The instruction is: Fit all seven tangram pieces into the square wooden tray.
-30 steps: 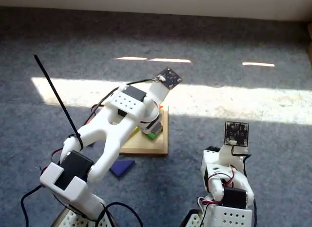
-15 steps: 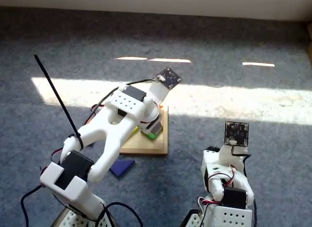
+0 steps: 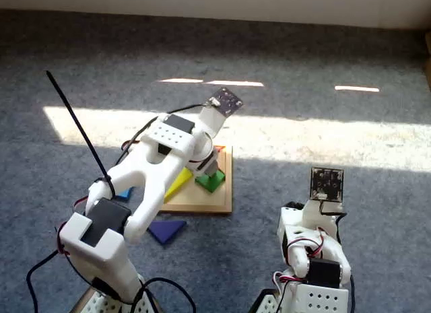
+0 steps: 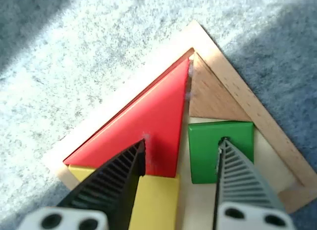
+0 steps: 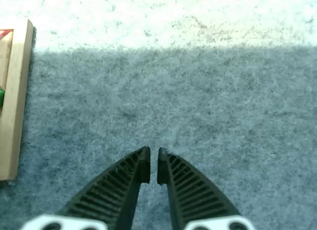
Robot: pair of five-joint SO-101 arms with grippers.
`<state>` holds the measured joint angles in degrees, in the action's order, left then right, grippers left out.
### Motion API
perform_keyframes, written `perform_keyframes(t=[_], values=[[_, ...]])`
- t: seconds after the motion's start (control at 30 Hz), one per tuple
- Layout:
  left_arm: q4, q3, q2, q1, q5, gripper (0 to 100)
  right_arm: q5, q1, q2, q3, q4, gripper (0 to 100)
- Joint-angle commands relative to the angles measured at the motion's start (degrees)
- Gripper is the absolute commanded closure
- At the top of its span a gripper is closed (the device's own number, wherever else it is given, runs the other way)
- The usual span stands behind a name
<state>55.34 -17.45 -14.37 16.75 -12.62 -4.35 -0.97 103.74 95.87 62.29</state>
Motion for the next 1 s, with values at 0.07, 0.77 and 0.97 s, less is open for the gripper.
perform_keyframes(t=[0.07, 0.77, 0.97], values=[[-1.4, 3.7, -1.3, -4.9, -0.8, 77, 0.2, 0.1, 0.4, 8.1, 0.0, 95.7], [23.5, 14.1, 18.7, -12.1, -2.8, 77, 0.3, 0.0, 0.4, 8.1, 0.0, 95.7], [28.1, 4.4, 29.0, -22.2, -11.0, 77, 0.2, 0.0, 0.4, 8.1, 0.0, 95.7]])
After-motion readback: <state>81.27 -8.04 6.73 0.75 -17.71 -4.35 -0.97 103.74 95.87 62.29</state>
